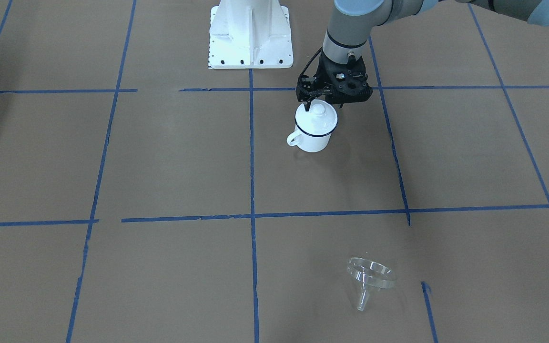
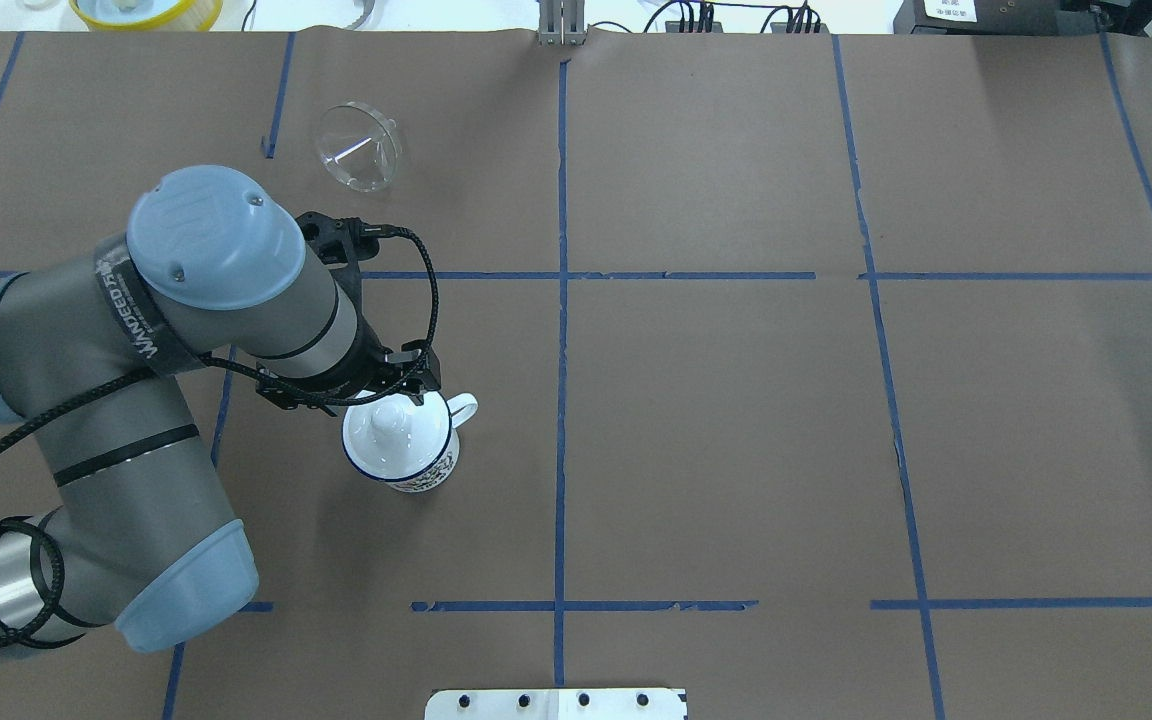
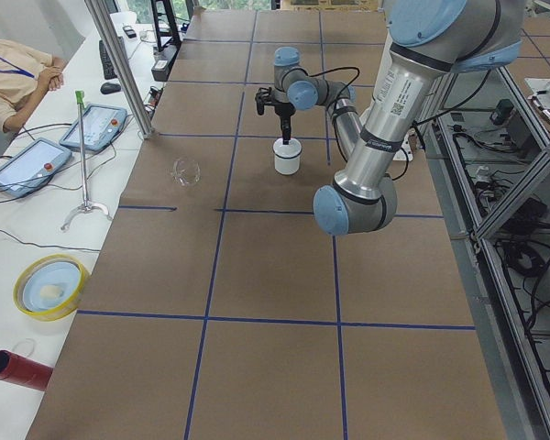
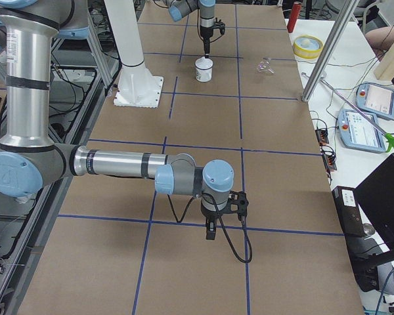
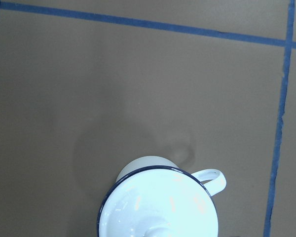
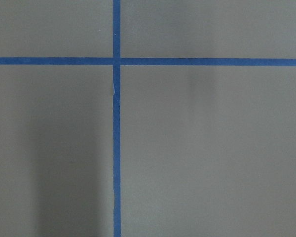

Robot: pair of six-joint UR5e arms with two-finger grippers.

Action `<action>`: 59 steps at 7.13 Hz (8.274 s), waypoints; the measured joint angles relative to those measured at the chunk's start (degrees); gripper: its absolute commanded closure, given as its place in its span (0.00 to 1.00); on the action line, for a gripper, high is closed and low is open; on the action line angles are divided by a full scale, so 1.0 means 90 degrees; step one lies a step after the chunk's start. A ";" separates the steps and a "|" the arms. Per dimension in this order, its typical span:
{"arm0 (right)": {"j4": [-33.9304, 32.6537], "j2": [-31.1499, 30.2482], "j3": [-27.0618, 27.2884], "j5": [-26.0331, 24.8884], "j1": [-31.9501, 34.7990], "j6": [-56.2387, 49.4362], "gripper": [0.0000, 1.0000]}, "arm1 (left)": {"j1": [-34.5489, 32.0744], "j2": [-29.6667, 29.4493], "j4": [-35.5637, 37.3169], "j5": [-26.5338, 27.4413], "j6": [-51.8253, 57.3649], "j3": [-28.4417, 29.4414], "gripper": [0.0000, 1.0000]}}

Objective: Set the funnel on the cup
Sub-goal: 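Move the left gripper over the white lid on the mug, then close the left gripper on the white lid's knob, then lift the lid off the mug and lower it beside the mug, then open the left gripper to release the lid on the table, then move the left gripper toward the clear glass funnel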

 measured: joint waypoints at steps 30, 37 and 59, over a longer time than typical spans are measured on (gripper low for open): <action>0.0000 0.0000 -0.0002 0.0000 0.0000 0.0000 0.00 | -0.0673 0.1290 -0.1183 -0.0371 0.0791 0.0667 1.00; 0.0000 0.0000 -0.0003 0.0000 0.0000 0.0000 0.00 | -0.0667 0.1764 -0.2258 -0.0447 0.0833 0.1024 0.14; 0.0000 0.0000 0.0000 0.0000 0.0000 0.0000 0.00 | -0.1512 0.0084 -0.6985 0.2668 -0.6312 0.4132 0.00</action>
